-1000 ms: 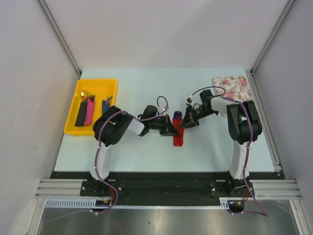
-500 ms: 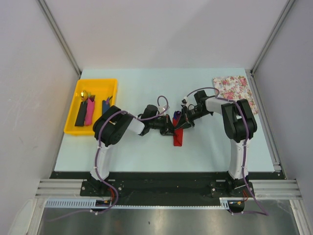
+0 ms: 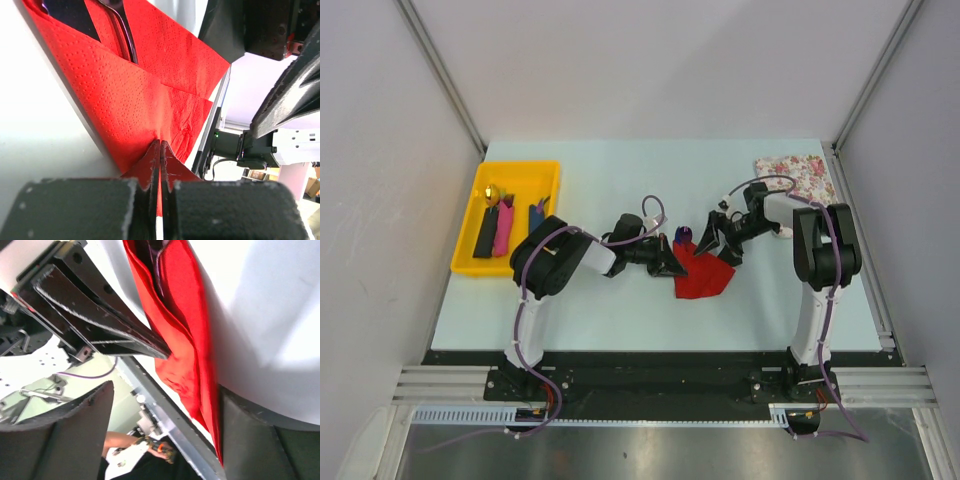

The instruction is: Place the utensils on the paper napkin and roll it up

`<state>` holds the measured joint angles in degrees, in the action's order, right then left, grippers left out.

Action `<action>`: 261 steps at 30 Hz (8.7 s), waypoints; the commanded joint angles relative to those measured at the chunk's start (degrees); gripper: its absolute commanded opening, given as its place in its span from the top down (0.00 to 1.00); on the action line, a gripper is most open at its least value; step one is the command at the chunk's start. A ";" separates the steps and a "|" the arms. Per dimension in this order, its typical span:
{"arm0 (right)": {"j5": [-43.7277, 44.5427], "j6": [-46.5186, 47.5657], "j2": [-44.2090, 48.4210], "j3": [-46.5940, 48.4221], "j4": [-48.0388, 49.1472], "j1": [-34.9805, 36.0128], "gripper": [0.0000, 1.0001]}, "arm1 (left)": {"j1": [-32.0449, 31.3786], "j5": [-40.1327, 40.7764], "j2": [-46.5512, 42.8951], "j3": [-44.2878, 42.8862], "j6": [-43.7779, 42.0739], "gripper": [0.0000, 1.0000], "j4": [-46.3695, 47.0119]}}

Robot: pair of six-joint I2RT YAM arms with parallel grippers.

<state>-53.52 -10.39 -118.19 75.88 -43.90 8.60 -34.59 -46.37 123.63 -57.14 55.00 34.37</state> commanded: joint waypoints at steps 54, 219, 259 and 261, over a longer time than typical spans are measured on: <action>5.09 3.36 -8.02 1.56 2.24 6.25 1.00 | 1.54 0.41 -4.36 -0.34 2.65 1.00 6.13; 1.57 0.46 -7.14 1.29 8.92 12.41 0.62 | 6.11 12.88 -3.73 -7.20 -9.12 0.92 -14.07; 0.78 -6.22 -8.81 -0.29 13.05 11.17 0.31 | -3.64 24.22 -26.52 2.31 -32.24 0.33 -27.60; 0.69 -6.22 -8.72 -0.38 13.05 11.09 0.31 | -4.69 26.32 -26.25 2.21 -32.59 0.35 -27.95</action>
<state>-61.82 -18.44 -124.20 77.10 -32.47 19.49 -37.85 -27.00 96.60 -52.34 26.44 8.95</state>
